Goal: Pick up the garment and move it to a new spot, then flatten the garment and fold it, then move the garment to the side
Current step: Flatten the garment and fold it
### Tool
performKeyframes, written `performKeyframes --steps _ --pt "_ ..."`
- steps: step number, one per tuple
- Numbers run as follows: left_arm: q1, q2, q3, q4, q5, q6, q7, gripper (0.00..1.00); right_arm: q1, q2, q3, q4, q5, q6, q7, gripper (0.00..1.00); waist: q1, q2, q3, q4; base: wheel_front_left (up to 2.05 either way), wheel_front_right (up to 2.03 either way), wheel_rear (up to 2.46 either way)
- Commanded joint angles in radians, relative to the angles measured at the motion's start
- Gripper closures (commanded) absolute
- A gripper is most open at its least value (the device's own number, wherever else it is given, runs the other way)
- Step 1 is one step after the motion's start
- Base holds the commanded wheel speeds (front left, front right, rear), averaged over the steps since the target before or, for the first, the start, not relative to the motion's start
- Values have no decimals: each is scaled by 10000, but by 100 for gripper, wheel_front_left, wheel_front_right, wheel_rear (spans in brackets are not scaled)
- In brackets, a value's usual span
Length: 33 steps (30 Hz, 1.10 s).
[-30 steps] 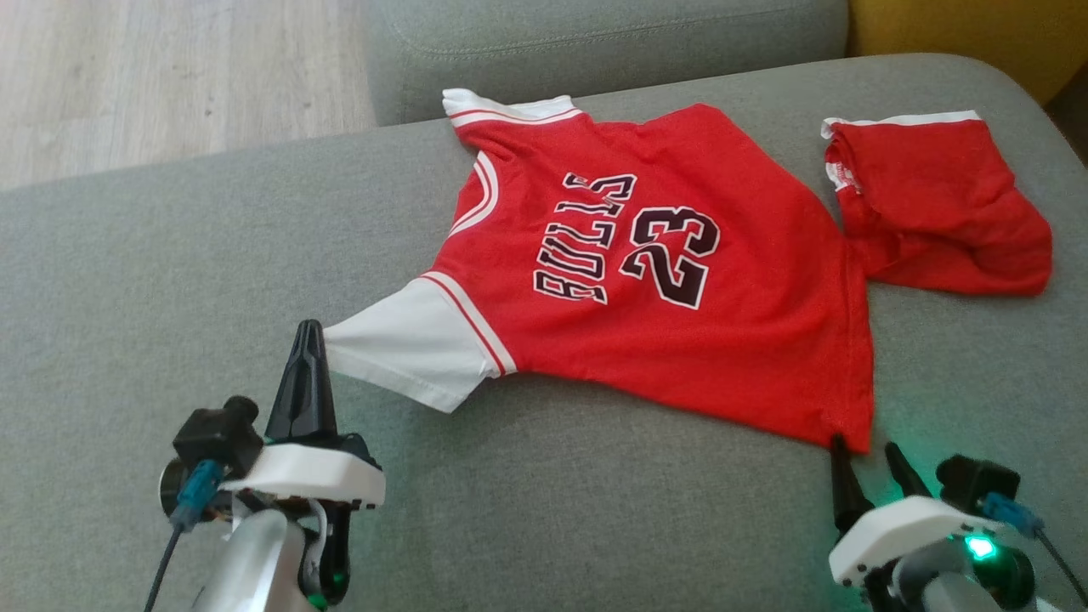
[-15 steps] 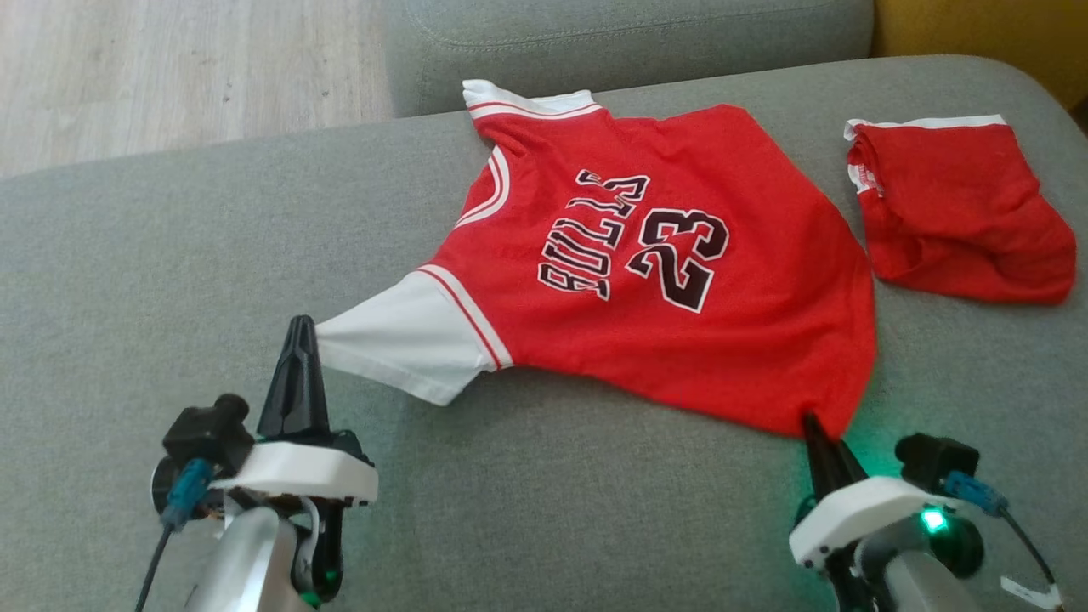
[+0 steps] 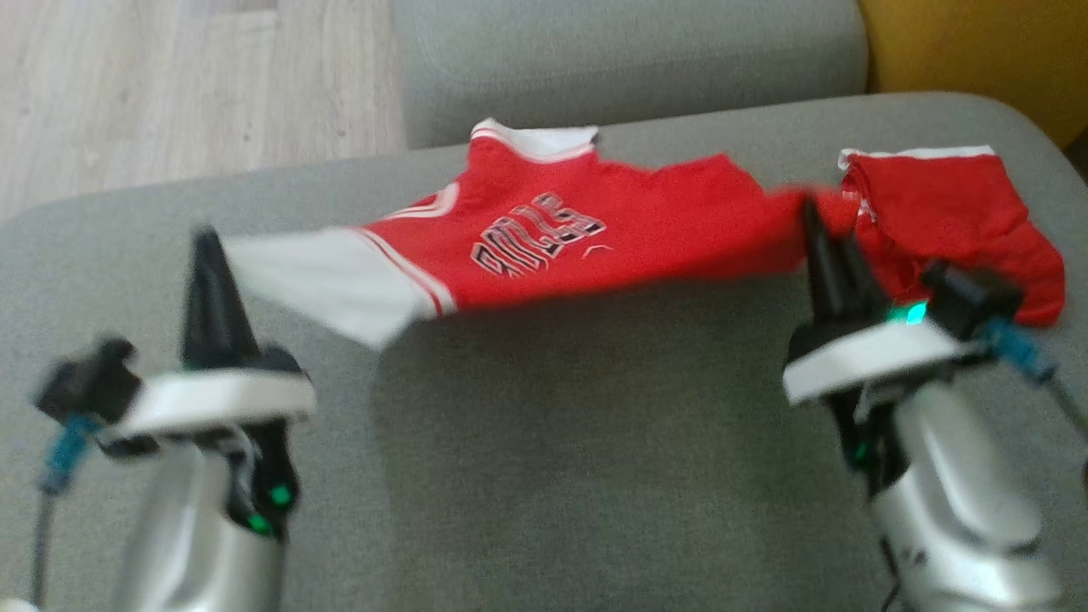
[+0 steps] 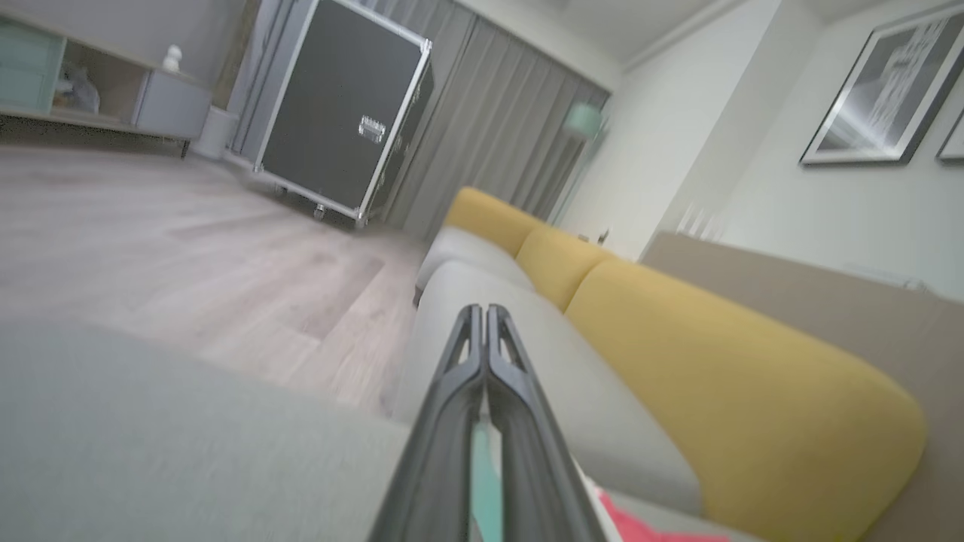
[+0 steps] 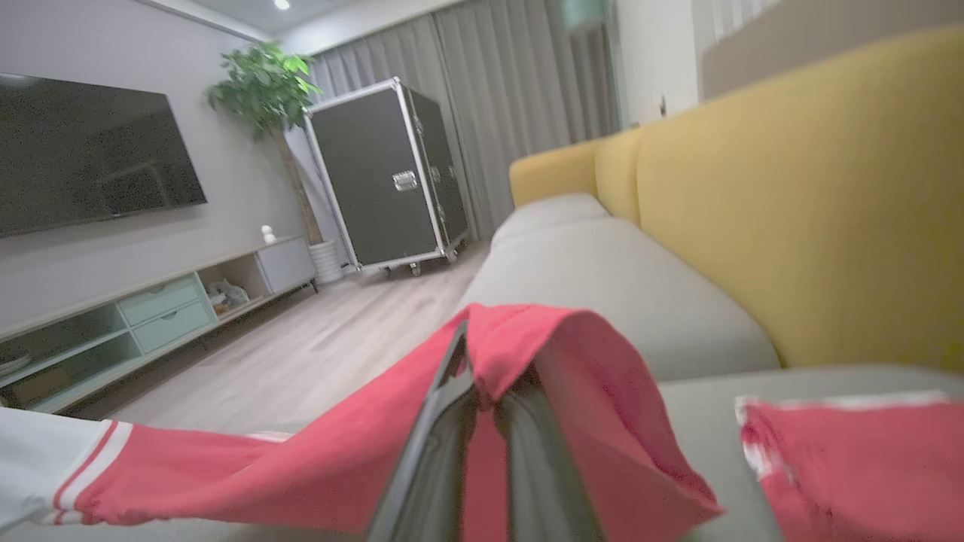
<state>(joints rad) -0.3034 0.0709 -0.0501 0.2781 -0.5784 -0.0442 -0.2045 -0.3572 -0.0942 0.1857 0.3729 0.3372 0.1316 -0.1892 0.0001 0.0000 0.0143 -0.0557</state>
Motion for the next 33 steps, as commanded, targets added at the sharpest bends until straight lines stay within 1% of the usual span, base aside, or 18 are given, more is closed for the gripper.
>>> performKeyframes --steps 1,3,4,11,14,17,21,23,25,28,30,31,33 --pt "-810 334 515 -733 -96 18 91 100 -763 -203 318 -598 -74 -9 107 100 -1 0 -163 81 0 0 0" --pt "-1115 443 713 -1280 -273 132 307 100 -1287 -445 538 -931 -75 -9 267 100 -1 0 -279 133 0 0 0" --pt "-1115 443 713 -1280 -273 132 307 100 -1287 -445 538 -931 -75 -9 267 100 -1 0 -279 133 0 0 0" --pt "-1893 691 1281 -3322 -789 672 1060 100 -2678 -1085 1134 -1890 58 -9 725 100 -1 0 -630 261 0 0 0" --pt "-2006 726 1435 -4302 -971 944 1418 100 -2800 -1277 1156 -2384 106 -9 999 100 -1 0 -693 294 0 0 0" --pt "-2031 745 1508 -5150 -1089 1242 1815 100 -2641 -1384 940 -2900 84 -9 1359 100 -1 0 -705 318 0 0 0" --pt "-2156 881 1558 -5723 -1151 1584 2368 100 -2355 -1342 551 -3467 -4 -9 1994 100 -1 0 -519 330 0 0 0" --pt "-2315 1039 1548 -5587 -1116 1683 2637 100 -2312 -1330 428 -3521 -88 -9 2347 100 -1 0 -335 340 0 0 0" --pt "-2621 1071 1588 -5201 -1315 1787 2928 100 -2421 -1244 333 -3376 -10 -9 2708 100 -1 0 -44 355 0 0 0" --pt "-3525 1200 1724 -4344 -1676 1892 3328 100 -3123 -1216 347 -2922 162 -9 3130 100 -1 0 735 410 0 0 0" --pt "-4402 1453 1688 -3515 -1689 1818 3482 100 -3948 -1333 545 -2375 161 -9 3251 100 -1 0 1340 481 0 0 0" --pt "-5422 1710 1611 -2492 -1585 1666 3432 100 -4990 -1433 793 -1569 117 -9 3213 100 -1 0 1908 553 0 0 0" --pt "-6547 1840 1573 -1397 -1539 1521 3227 100 -6178 -1522 1121 -607 74 -9 2983 100 -1 0 2423 653 0 0 0"
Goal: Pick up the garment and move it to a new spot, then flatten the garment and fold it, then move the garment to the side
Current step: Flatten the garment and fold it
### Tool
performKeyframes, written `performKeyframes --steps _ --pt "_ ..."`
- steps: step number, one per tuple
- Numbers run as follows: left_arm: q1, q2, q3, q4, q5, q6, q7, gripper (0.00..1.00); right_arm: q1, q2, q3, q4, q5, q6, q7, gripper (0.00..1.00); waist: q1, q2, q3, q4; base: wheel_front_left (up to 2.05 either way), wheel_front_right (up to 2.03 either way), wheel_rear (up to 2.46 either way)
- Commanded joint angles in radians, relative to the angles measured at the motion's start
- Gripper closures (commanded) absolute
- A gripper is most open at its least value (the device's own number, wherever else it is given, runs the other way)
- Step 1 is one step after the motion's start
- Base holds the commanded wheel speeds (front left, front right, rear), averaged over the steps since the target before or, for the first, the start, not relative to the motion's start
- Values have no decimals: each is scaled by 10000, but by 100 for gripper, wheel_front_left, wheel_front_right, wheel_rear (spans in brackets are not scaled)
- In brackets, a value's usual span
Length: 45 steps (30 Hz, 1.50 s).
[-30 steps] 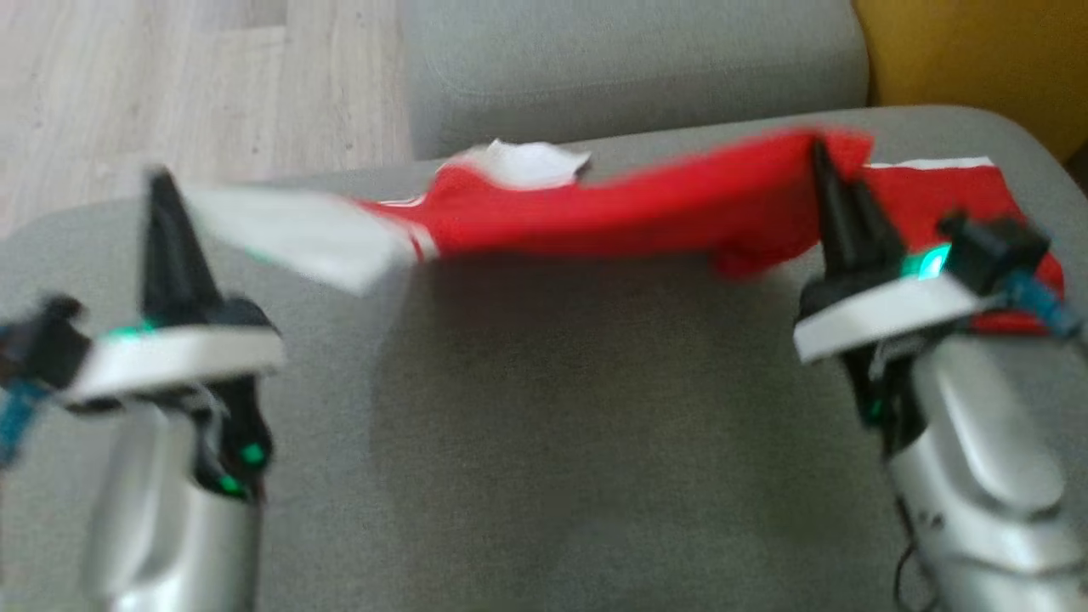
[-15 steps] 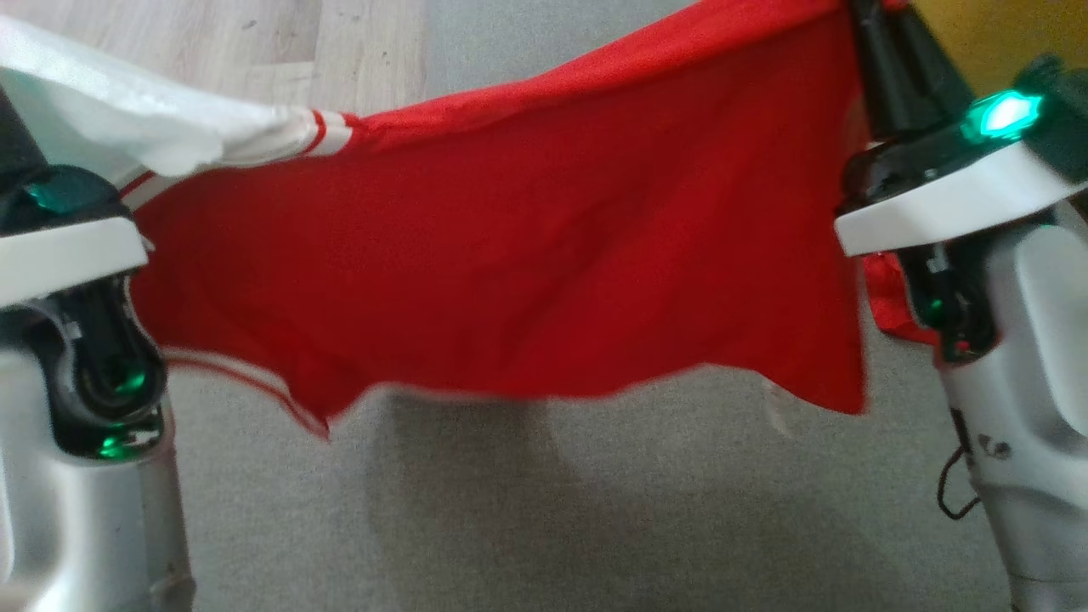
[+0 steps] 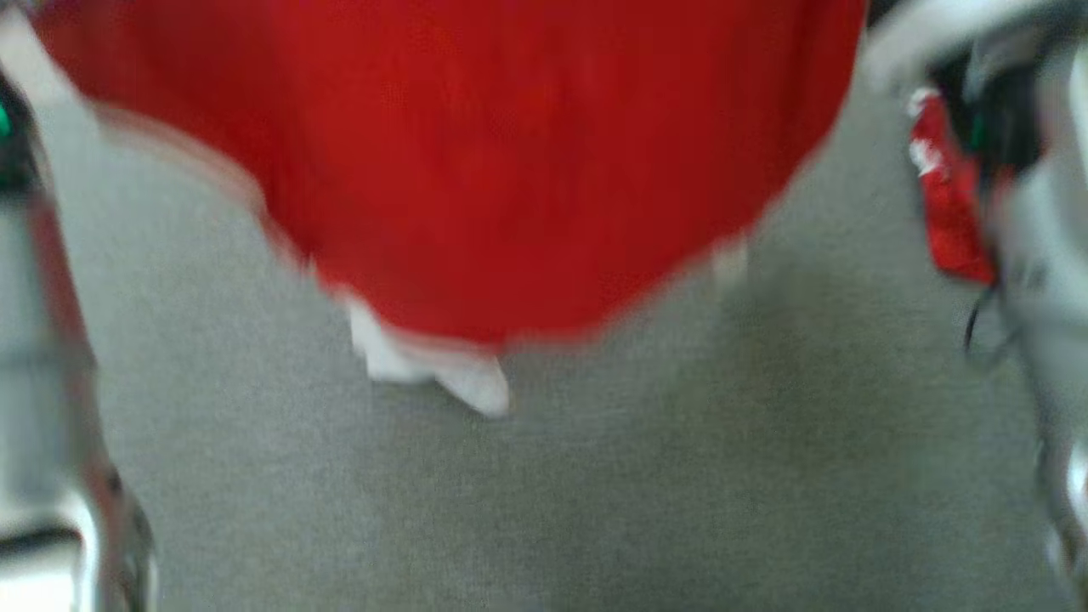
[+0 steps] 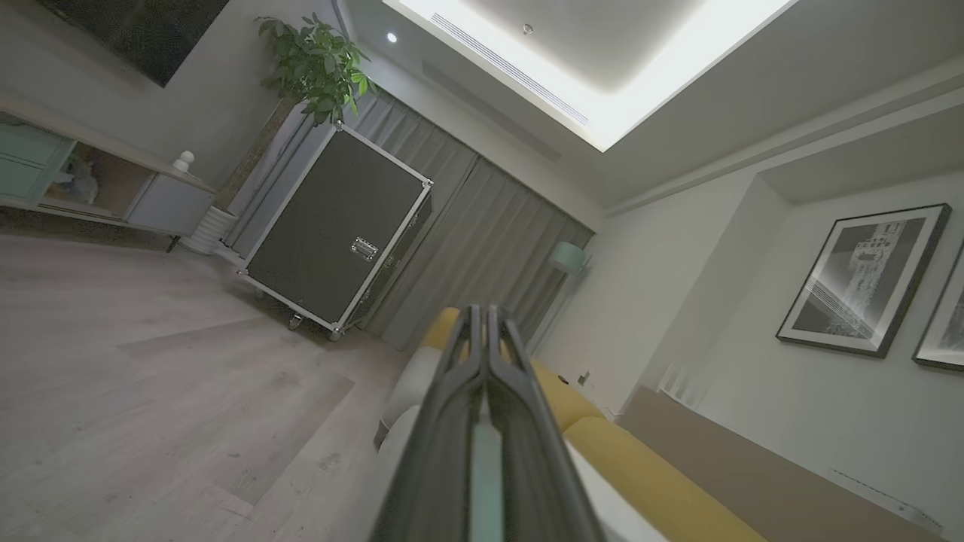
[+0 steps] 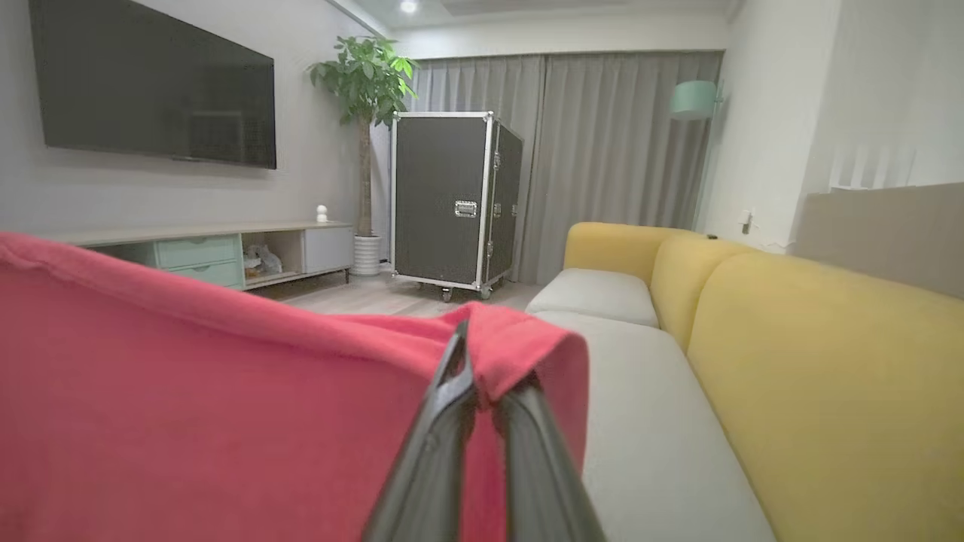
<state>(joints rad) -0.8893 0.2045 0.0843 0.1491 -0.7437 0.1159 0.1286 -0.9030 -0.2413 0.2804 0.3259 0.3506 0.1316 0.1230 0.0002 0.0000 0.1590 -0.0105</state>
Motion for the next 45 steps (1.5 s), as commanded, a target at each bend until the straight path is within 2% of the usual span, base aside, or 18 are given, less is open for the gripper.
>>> performKeyframes --steps 1,5,9,13,18,25,32,37,41,42,45 --pt "-1247 602 151 424 248 -197 -302 100 -1336 -109 349 366 -98 -9 -356 100 -2 0 1189 264 0 0 0" --pt "-3328 817 6 2412 643 -589 -1357 100 -3553 -76 373 2561 -413 -9 -1624 100 -2 0 1740 453 0 0 0" --pt "-4779 892 -122 3923 875 -999 -2337 100 -4918 180 -9 4488 -842 -9 -3055 100 -2 0 1987 557 0 0 0" --pt "-5415 777 -301 5062 930 -1524 -3043 100 -5254 388 -340 5795 -1041 -9 -3671 100 -2 0 2163 708 0 0 0" --pt "-5093 569 -533 5960 975 -1952 -3457 100 -4723 478 -4 6669 -1009 -9 -3797 100 -2 0 2210 911 0 0 0" --pt "-2940 447 -1188 6834 1159 -2388 -3767 100 -2947 541 1233 7788 -235 -9 -3590 100 -2 0 1634 1109 0 0 0" --pt "207 927 -2195 6523 1048 -2460 -3621 100 -986 193 3416 7707 912 -9 -2242 100 -2 0 538 1024 0 0 0" --pt "2558 1695 -3203 5244 502 -2463 -2754 100 202 -444 4822 6830 2114 -9 -1535 100 -2 0 -289 928 0 0 0" --pt "4286 2545 -3877 3930 79 -2464 -1875 100 921 -1020 5943 6035 2938 -9 -1188 100 -2 0 -879 839 0 0 0" --pt "5055 2924 -4065 3277 -165 -2464 -1447 100 1201 -1278 6402 5703 3340 -9 -1058 100 -2 0 -1157 798 0 0 0" --pt "6102 3439 -4311 2302 -434 -2464 -837 100 1587 -1575 6970 5271 3994 -9 -797 100 -2 0 -1546 721 0 0 0"
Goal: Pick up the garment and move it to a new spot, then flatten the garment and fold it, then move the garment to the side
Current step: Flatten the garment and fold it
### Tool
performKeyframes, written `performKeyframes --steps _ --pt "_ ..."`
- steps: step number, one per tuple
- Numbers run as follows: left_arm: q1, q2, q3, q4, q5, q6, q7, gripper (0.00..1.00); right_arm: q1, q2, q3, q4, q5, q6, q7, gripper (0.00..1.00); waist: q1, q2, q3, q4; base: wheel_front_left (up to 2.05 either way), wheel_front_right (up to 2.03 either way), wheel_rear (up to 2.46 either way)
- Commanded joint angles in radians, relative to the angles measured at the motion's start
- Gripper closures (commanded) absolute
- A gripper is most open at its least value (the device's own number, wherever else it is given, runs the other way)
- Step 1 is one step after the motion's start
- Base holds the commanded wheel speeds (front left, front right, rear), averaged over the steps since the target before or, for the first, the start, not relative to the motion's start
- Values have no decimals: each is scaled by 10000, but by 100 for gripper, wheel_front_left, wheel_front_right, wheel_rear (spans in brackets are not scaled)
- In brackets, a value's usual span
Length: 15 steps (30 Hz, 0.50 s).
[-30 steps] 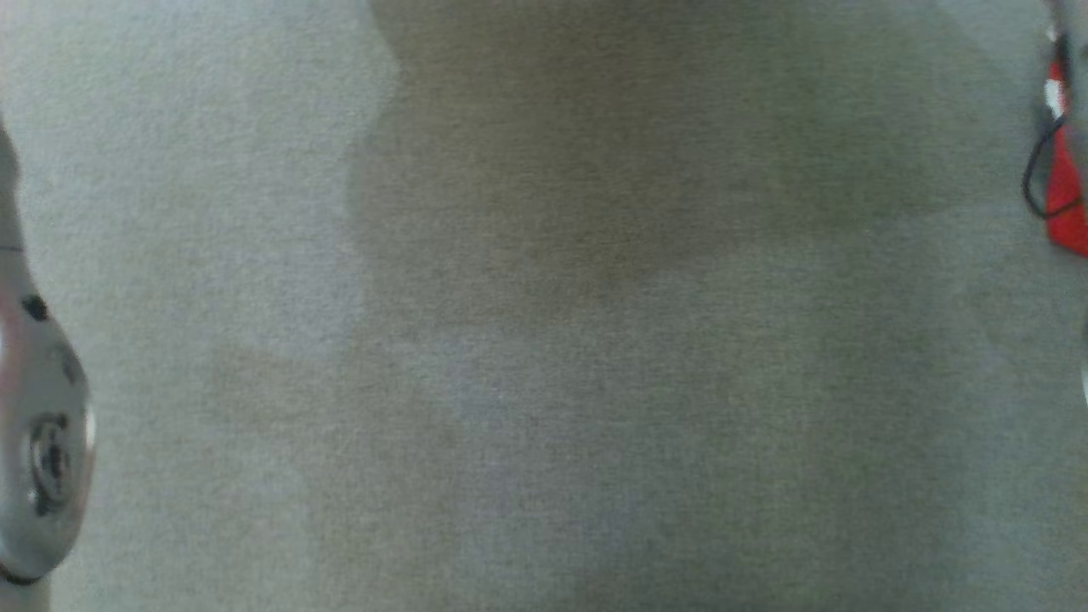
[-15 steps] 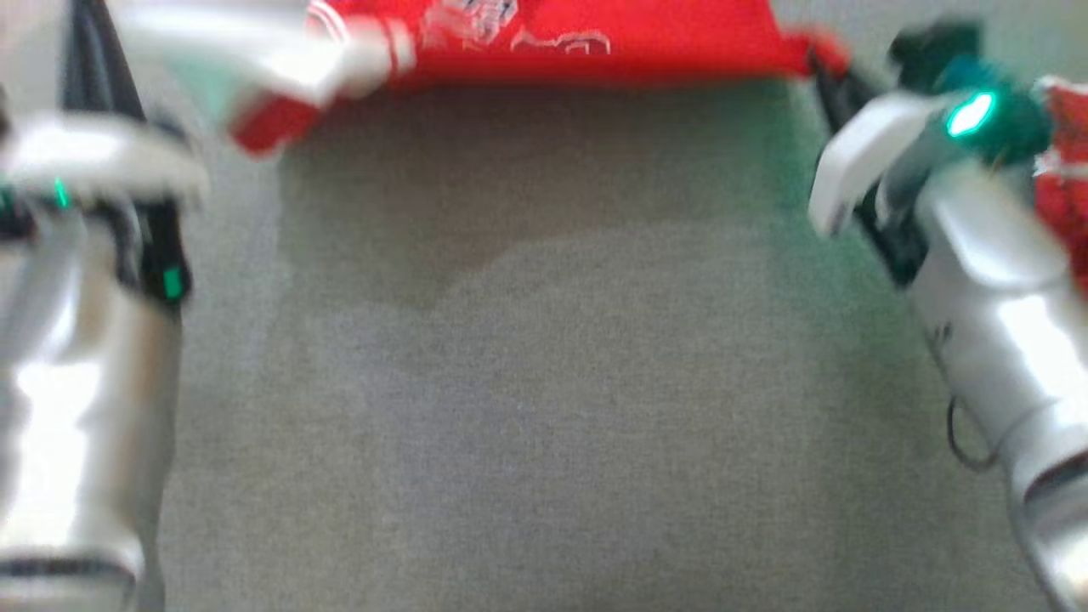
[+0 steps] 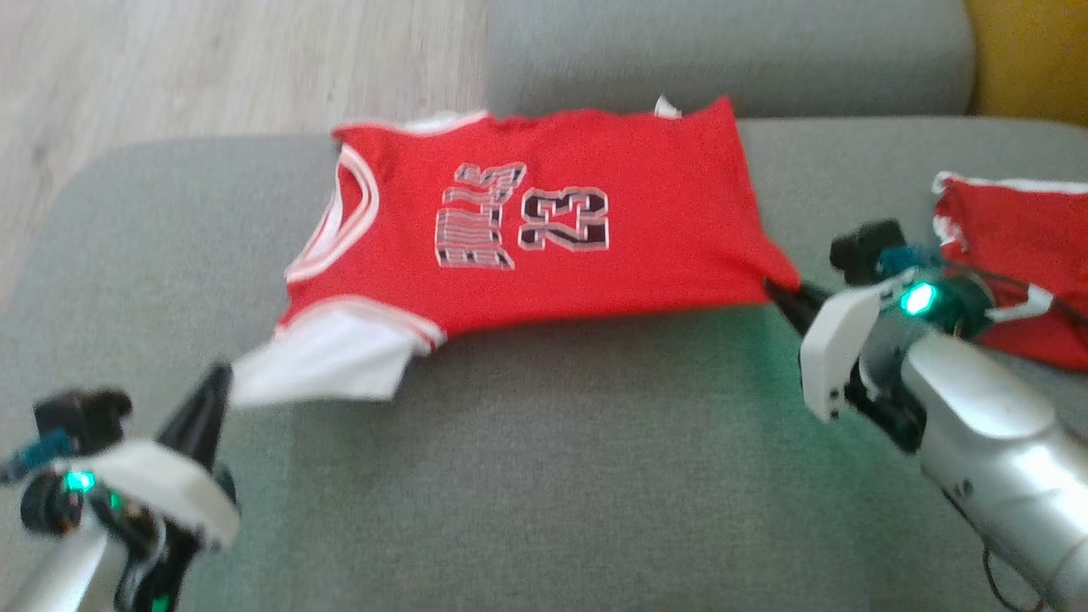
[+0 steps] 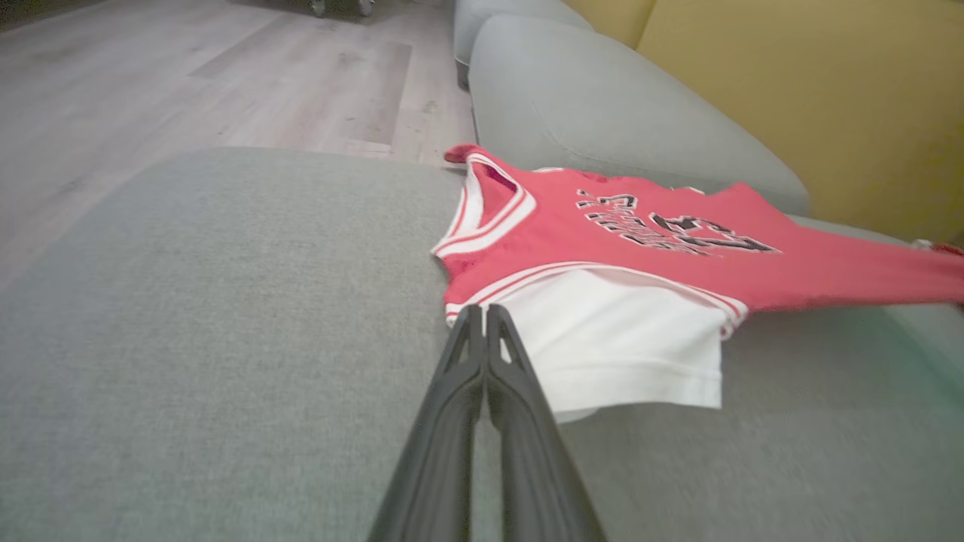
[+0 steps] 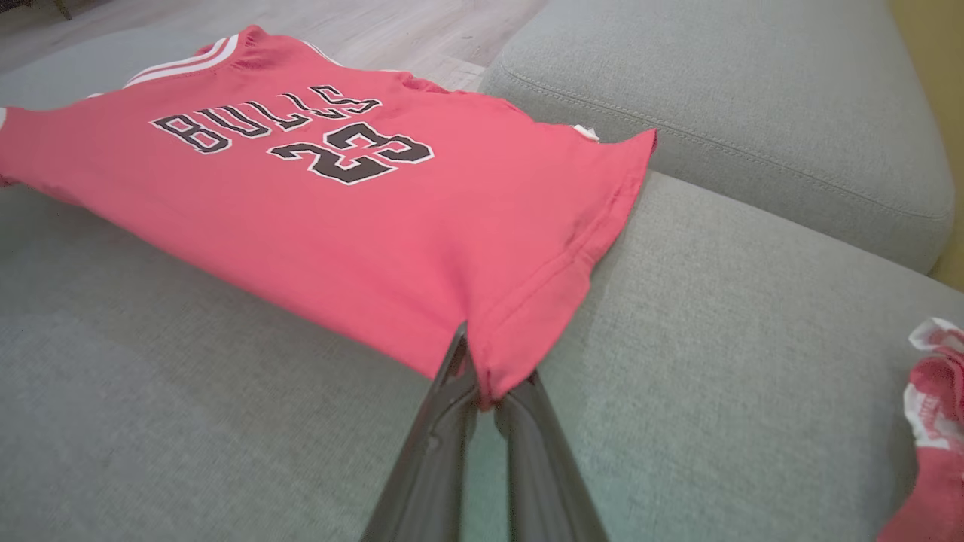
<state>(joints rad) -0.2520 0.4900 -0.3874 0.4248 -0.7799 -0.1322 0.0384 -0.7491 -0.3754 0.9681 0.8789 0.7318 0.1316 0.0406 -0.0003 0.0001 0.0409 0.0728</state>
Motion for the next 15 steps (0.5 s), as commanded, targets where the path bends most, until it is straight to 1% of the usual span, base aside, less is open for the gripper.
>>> performKeyframes --steps 1,5,10,13,15 --pt "49 723 383 -754 -166 17 247 100 156 -328 278 -389 371 -9 126 100 3 -1 -484 -142 0 0 0" --pt "1210 1190 377 -1958 -598 160 987 100 452 -712 971 -922 975 -9 438 100 3 -1 -795 -278 0 0 0" --pt "2407 1741 393 -3282 -965 502 1731 100 747 -1211 1753 -1735 1773 -9 988 100 3 -1 -1034 -397 0 0 0" --pt "2938 1943 458 -3934 -1133 744 1960 100 945 -1538 2153 -2362 2353 -9 1441 100 3 -1 -1103 -429 0 0 0" --pt "3073 1980 478 -4111 -1175 820 2006 100 992 -1650 2272 -2573 2506 -9 1572 100 3 -1 -1111 -435 0 0 0"
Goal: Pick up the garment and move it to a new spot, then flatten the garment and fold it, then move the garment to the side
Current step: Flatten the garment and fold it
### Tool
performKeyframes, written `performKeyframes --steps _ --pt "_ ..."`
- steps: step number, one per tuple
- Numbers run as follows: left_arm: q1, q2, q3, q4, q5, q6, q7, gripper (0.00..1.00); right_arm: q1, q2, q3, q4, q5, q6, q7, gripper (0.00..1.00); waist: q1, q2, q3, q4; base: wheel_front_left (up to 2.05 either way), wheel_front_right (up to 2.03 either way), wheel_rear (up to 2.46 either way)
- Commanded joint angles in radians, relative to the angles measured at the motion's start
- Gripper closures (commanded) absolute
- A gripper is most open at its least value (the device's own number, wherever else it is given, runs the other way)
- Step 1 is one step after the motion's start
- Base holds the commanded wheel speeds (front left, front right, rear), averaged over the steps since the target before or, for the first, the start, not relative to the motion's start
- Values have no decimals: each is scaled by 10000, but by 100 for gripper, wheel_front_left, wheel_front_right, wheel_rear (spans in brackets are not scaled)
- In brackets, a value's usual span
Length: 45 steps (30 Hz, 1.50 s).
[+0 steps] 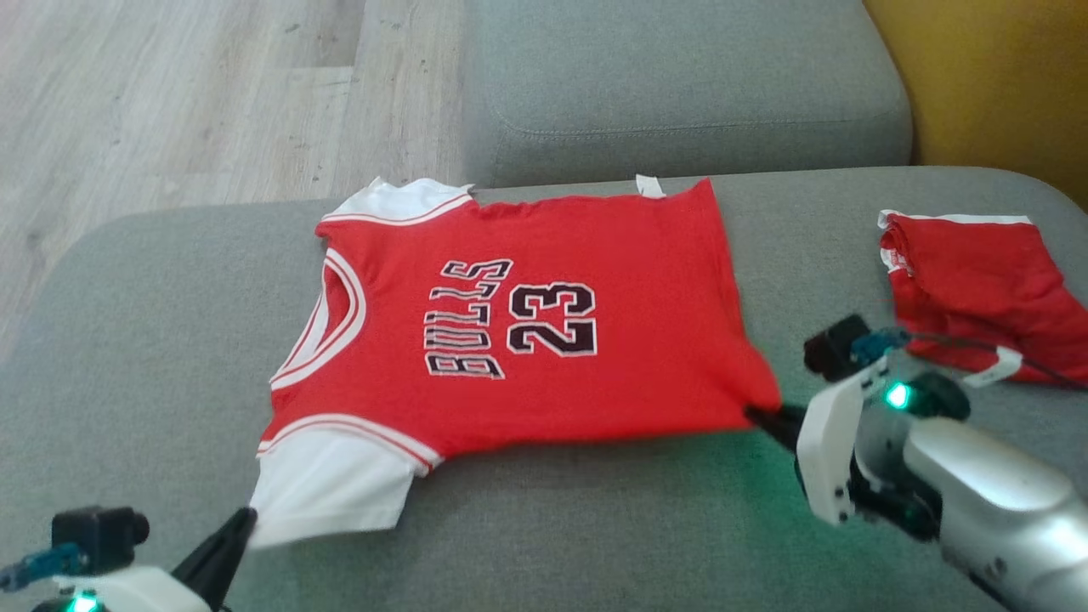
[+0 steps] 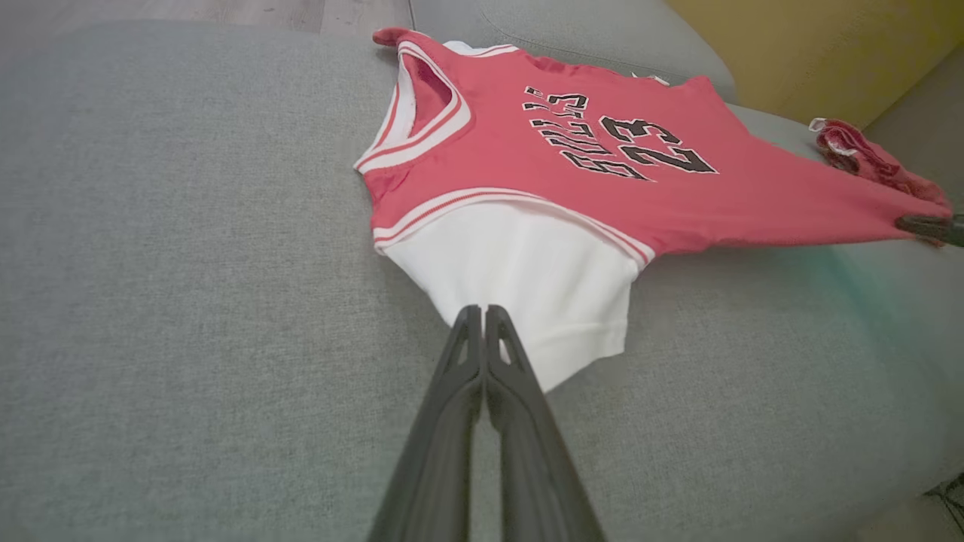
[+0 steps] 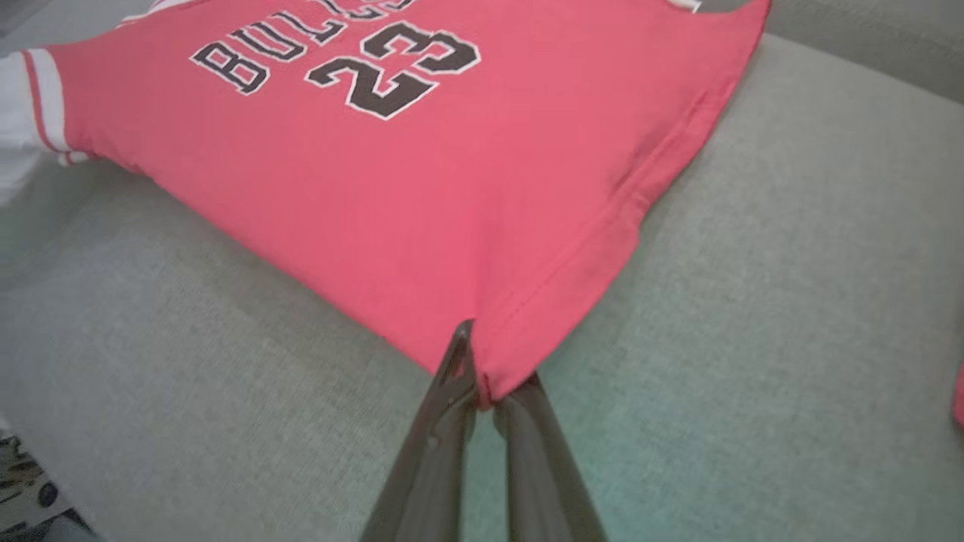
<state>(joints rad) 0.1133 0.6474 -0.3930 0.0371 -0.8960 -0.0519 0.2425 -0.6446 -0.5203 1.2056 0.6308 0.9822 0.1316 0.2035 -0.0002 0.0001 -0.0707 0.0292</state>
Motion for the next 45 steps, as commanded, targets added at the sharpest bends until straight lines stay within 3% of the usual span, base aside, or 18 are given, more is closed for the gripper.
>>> performKeyframes --steps 1,12,20,32,45 --pt "-465 432 545 -383 -55 80 8 100 -26 -304 -2 -281 110 -9 56 100 2 -1 -1 -5 0 0 0" --pt "-971 457 714 -779 113 481 26 100 -662 -490 175 -676 372 -9 -114 100 2 -1 359 -64 0 0 0" --pt "-2497 558 756 -333 242 351 437 100 -1359 -217 14 -259 668 -9 -166 100 2 -1 964 -68 0 0 0" --pt "-6395 548 46 1970 1543 -171 1170 100 -2689 474 -194 689 1075 -9 -6 100 2 -1 2201 -203 0 0 0" --pt "-9346 -56 -1532 4704 3251 -689 629 100 -3716 1278 221 1619 1015 -9 65 100 2 -1 3225 -634 0 0 0"
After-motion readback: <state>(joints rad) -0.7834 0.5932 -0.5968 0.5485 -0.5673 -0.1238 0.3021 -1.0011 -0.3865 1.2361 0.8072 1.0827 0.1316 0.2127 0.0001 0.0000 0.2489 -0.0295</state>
